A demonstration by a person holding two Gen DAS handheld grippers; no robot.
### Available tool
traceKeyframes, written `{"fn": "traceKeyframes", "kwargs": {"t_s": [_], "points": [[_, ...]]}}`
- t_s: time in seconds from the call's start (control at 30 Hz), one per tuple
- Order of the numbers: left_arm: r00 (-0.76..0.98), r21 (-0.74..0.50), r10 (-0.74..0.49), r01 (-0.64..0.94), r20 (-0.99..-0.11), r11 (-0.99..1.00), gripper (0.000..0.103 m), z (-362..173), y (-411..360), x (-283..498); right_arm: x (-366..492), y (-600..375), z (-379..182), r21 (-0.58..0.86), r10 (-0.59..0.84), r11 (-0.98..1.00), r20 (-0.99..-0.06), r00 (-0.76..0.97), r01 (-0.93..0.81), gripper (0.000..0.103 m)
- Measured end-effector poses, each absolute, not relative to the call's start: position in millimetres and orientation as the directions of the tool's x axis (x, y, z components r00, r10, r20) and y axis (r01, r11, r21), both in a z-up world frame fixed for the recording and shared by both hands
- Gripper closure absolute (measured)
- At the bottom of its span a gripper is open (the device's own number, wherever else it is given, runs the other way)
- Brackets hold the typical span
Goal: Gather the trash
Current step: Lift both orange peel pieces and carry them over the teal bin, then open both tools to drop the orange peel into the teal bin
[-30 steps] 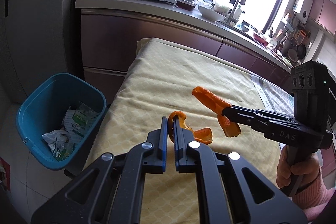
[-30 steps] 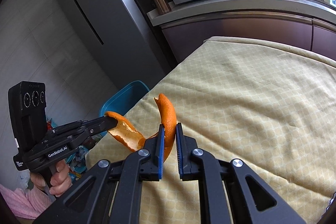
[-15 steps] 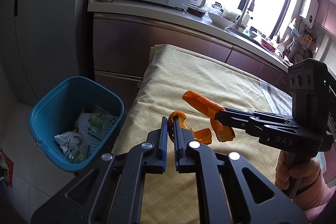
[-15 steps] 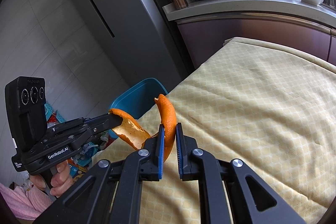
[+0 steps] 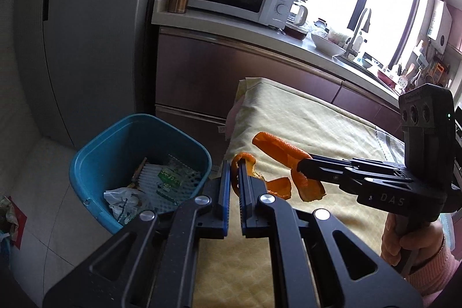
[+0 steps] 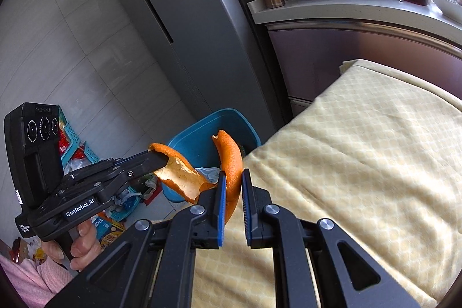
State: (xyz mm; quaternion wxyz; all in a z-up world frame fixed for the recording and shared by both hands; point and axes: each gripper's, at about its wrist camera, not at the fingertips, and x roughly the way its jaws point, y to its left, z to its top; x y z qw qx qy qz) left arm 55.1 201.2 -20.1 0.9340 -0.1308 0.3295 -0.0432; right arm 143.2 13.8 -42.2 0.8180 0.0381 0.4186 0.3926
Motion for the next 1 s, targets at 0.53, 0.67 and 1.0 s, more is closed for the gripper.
{"fn": "traceKeyframes", "kwargs": {"t_s": [0.53,0.67,1.0], "points": [[0.774,-0.263,-0.033,-0.175,-0.632,0.949,0.097,-35,267,57,164,84,-52,0.378,0.669,0.655,-0.693,0.27,-0.655,0.094],[0.766,-0.249,-0.01,-0.197,-0.643,0.948,0.097,-40,273,60,168,98,-59,0.375,0.655,0.66,-0.711,0.254,-0.651,0.094],[0.738,-0.222,0.032,-0.244,-0.674,0.944,0.097,-57,282,75,178,122,-78,0.365,0.619,0.678,-0.752,0.228,-0.639,0.094]]}}
